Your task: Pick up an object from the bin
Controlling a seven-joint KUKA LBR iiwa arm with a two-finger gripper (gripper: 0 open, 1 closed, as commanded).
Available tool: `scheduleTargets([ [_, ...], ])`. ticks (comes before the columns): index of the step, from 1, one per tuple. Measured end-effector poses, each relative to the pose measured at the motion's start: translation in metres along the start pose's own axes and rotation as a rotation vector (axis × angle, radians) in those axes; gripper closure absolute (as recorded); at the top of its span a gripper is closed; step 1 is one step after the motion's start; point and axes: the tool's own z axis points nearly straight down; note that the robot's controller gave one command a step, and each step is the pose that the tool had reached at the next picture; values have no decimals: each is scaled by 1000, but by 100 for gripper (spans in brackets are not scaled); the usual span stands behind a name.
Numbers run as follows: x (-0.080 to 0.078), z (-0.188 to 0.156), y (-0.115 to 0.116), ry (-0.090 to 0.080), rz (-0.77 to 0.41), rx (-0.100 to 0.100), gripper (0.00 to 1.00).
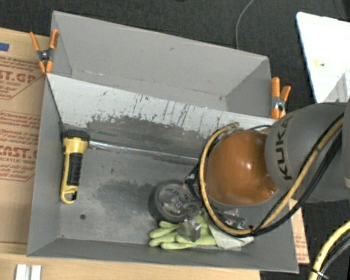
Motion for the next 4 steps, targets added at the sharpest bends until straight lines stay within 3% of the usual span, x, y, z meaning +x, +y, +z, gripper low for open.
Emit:
scheduleTargets([
  [4, 0, -28, 3, 5, -2, -8, 100],
])
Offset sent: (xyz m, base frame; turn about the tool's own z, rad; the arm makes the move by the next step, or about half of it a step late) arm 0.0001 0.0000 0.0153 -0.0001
